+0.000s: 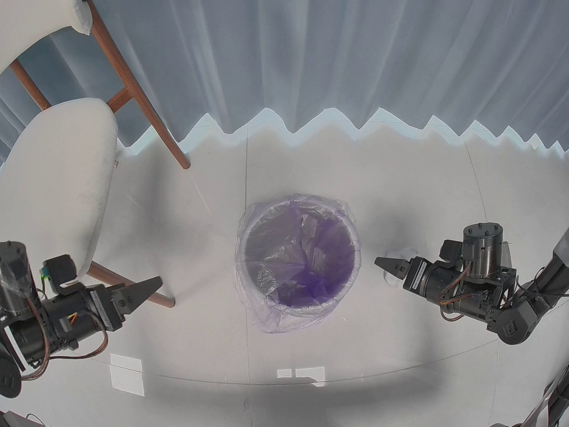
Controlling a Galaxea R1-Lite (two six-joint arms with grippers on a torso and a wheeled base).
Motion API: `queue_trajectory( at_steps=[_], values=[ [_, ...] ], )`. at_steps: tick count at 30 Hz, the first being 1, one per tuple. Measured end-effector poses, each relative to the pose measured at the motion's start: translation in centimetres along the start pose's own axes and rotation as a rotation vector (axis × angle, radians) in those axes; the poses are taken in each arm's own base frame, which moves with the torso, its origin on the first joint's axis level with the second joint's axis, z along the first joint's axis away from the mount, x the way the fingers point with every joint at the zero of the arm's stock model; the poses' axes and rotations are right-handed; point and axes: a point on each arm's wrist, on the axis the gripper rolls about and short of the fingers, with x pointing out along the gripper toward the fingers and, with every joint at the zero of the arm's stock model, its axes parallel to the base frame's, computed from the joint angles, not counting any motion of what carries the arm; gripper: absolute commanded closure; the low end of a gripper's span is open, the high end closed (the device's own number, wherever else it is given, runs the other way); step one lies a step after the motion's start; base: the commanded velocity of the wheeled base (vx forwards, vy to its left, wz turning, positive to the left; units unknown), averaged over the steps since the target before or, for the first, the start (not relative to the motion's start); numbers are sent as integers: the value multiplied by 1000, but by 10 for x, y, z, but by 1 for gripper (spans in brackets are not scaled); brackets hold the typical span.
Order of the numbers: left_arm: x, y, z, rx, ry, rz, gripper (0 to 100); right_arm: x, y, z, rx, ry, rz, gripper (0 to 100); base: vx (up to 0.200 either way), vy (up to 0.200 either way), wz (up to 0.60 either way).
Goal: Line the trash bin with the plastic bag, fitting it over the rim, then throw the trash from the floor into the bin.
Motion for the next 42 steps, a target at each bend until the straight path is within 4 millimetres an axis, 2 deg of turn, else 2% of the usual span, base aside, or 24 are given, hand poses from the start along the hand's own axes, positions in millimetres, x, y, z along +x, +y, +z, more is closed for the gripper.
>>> queue_trajectory(
  at_steps=[6,12,19,28,29,36,42],
  values=[
    [44,-16,10,121,69,-57,0,11,-1,-6,-92,25,-7,0,0,0,0],
    [75,-20,8,192,122,-68,0,45,3,-7,-184,15,-29,0,0,0,0],
    [81,-17,7,190,121,-27,0,85,11,-2,-213,-6,-24,0,0,0,0],
    [65,-8,5,161,98,33,0,126,11,-5,-220,60,-63,0,0,0,0],
    [64,-7,5,160,97,36,0,129,11,-5,-220,62,-65,100,0,0,0],
    [53,-1,3,150,87,59,0,146,12,-6,-222,82,-76,100,0,0,0],
    [48,0,3,147,77,63,0,144,12,-5,-224,80,-87,100,0,0,0]
  ],
)
